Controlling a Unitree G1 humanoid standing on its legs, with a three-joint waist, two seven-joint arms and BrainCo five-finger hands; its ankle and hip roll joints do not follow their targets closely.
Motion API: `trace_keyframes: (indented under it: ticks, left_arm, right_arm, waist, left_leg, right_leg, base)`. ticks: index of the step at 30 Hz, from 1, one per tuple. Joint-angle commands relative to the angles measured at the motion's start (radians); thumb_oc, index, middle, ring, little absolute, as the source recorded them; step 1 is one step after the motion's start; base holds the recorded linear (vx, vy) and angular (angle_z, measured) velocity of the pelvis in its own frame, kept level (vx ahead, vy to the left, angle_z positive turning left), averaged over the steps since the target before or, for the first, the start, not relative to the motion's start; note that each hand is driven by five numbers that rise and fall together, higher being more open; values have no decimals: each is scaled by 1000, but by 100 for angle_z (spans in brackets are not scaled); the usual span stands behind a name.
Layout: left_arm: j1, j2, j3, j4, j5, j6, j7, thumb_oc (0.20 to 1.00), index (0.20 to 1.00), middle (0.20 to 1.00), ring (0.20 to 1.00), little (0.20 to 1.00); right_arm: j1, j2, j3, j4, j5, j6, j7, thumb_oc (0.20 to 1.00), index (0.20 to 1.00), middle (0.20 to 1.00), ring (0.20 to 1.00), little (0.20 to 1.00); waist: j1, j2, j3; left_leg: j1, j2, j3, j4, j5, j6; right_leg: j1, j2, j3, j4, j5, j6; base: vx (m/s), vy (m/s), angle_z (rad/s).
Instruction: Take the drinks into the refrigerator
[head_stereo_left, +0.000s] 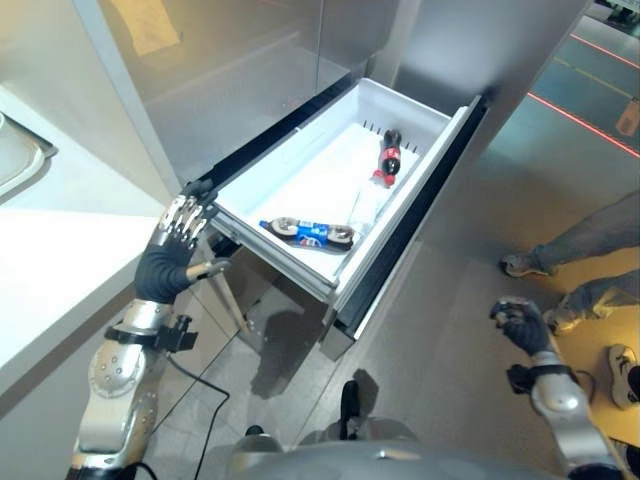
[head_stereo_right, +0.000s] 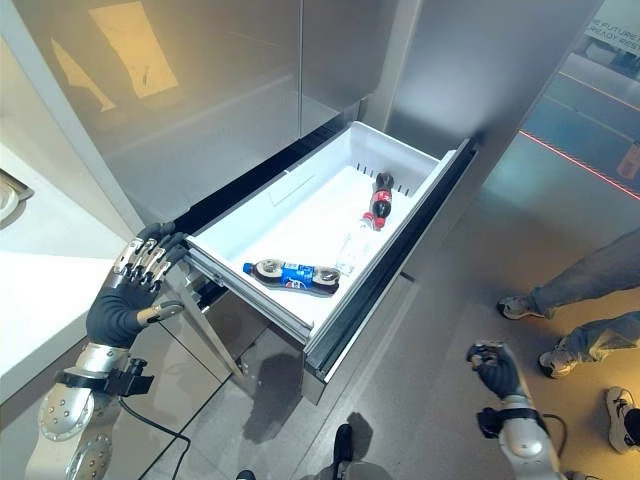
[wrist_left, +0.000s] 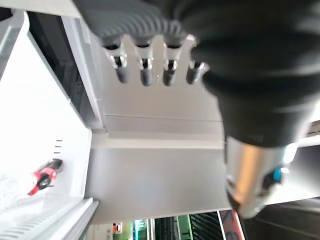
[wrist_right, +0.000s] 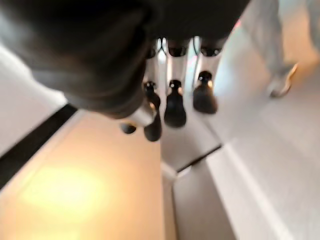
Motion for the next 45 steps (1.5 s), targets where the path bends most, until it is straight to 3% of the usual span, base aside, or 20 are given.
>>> trace_keyframes:
  ticks: [1, 15, 22, 28, 31, 33, 41, 45]
  left_arm:
    - [-61, 5, -30, -44, 3, -69, 5, 1000, 1000, 1000, 1000, 1000]
    - [-88, 41, -105, -91, -56, -68, -5, 1000, 1000, 1000, 1000, 1000]
    - [-92, 60, -136, -122, -124, -63, -35, 1000, 1000, 1000, 1000, 1000]
    - [-136, 78, -144, -119, -179, -61, -37, 1000, 1000, 1000, 1000, 1000]
    - [-141, 83, -136, -114, -195, -62, -44, 1000, 1000, 1000, 1000, 1000]
    - [-133, 83, -128, -119, -200, -58, -47, 1000, 1000, 1000, 1000, 1000]
    - [-120, 88, -126, -127, -188, -54, -52, 1000, 1000, 1000, 1000, 1000]
    - [-102, 73, -117, -121, -147, -62, -28, 1000, 1000, 1000, 1000, 1000]
  right_arm:
    - [-180, -37, 30, 18, 28, -34, 6, 200, 200, 200, 200, 200]
    - [-586, -71, 381, -25, -69, -25, 84, 200, 200, 200, 200, 200]
    - [-901, -58, 538, 85, -107, -13, 99, 200, 200, 200, 200, 200]
    - [-1137, 31, 570, 84, 7, -36, 77, 200, 200, 200, 200, 200]
    - [-1187, 17, 580, 12, 17, -45, 91, 200, 200, 200, 200, 200]
    - [-1195, -19, 579, -67, 24, -51, 105, 200, 200, 200, 200, 200]
    - [-1055, -81, 559, -47, 26, -37, 120, 200, 200, 200, 200, 200]
    - [-906, -63, 496, -27, 38, -28, 109, 200, 200, 200, 200, 200]
  waist:
    - [40, 22, 21]
    - [144, 19, 32]
    - [215, 10, 39]
    - [261, 11, 45]
    - [265, 6, 42]
    - [266, 3, 37]
    - [253, 8, 40]
    - [227, 20, 43]
  left_leg:
    - [-52, -47, -100, 1, -32, 89]
    - [-58, -38, -162, 2, -13, 76]
    - [-77, -35, -211, 4, 3, 66]
    - [-95, -35, -242, 10, 15, 61]
    - [-94, -34, -240, 11, 13, 61]
    - [-91, -36, -240, 11, 10, 63]
    - [-91, -40, -237, 9, 10, 68]
    - [-84, -40, -219, 7, 7, 72]
  right_leg:
    - [27, -31, -17, 146, -134, 69]
    - [49, -34, -83, 159, -150, 55]
    - [59, -42, -136, 164, -156, 47]
    - [70, -43, -167, 149, -154, 43]
    - [73, -45, -168, 144, -151, 44]
    - [76, -46, -166, 140, -149, 46]
    - [73, -51, -160, 143, -146, 49]
    - [69, -50, -145, 141, -142, 50]
  base:
    - [0, 0, 0]
    - [12, -37, 11]
    - [8, -43, 24]
    - [10, -29, 26]
    - [19, -7, 21]
    - [22, 11, 9]
    - [0, 2, 1]
    - [-14, 16, -3]
